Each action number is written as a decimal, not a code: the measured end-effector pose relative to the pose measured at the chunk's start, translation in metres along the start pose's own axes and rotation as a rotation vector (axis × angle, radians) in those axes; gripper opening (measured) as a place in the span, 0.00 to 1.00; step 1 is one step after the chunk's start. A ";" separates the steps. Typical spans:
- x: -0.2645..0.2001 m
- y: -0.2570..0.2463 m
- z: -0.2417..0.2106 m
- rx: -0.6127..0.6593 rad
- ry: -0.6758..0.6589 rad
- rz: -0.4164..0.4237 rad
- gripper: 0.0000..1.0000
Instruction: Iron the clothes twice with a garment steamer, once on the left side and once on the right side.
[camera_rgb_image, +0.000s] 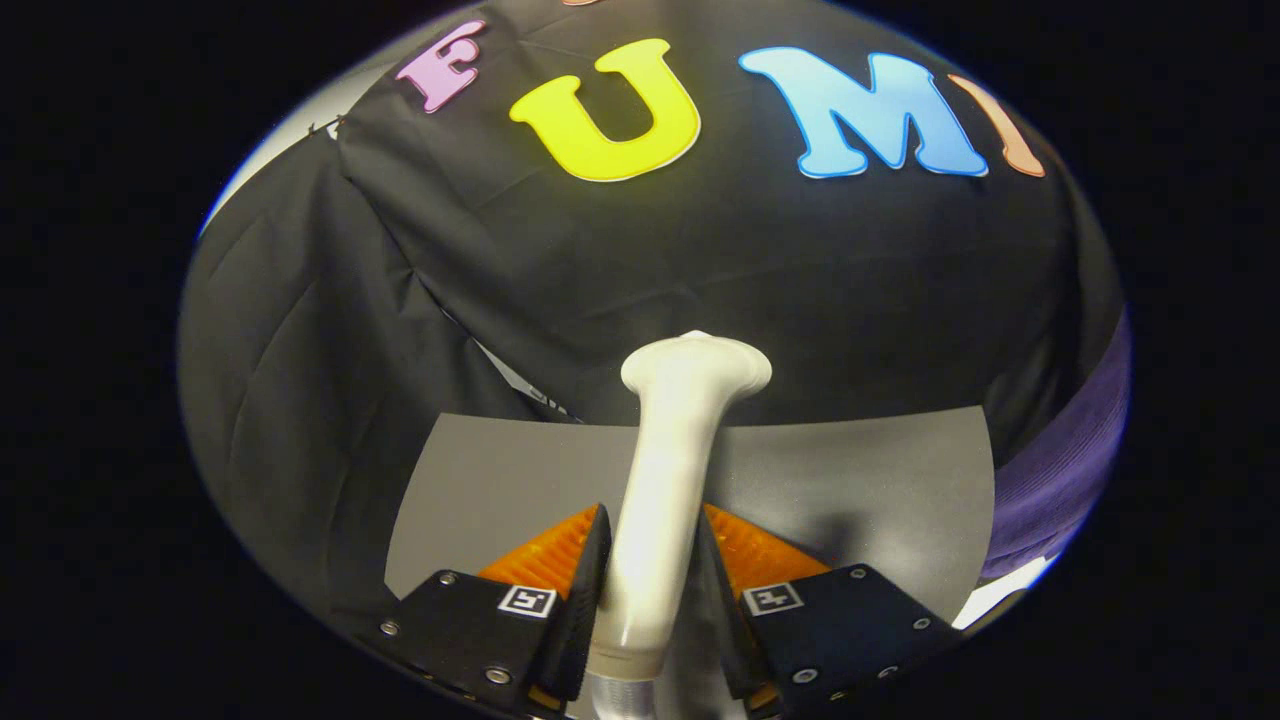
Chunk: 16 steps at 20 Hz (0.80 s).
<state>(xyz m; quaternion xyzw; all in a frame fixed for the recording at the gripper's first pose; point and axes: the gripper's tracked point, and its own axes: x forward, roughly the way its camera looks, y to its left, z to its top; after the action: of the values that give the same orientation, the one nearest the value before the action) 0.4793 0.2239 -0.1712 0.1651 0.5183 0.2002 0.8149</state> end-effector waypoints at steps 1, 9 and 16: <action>0.002 -0.002 0.002 0.032 0.004 0.000 0.51; -0.011 0.006 -0.001 0.129 -0.021 0.084 0.35; -0.109 0.019 -0.008 0.011 -0.266 0.127 0.32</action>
<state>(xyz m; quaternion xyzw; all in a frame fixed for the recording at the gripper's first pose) 0.4270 0.1867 -0.0809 0.2272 0.3955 0.2248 0.8611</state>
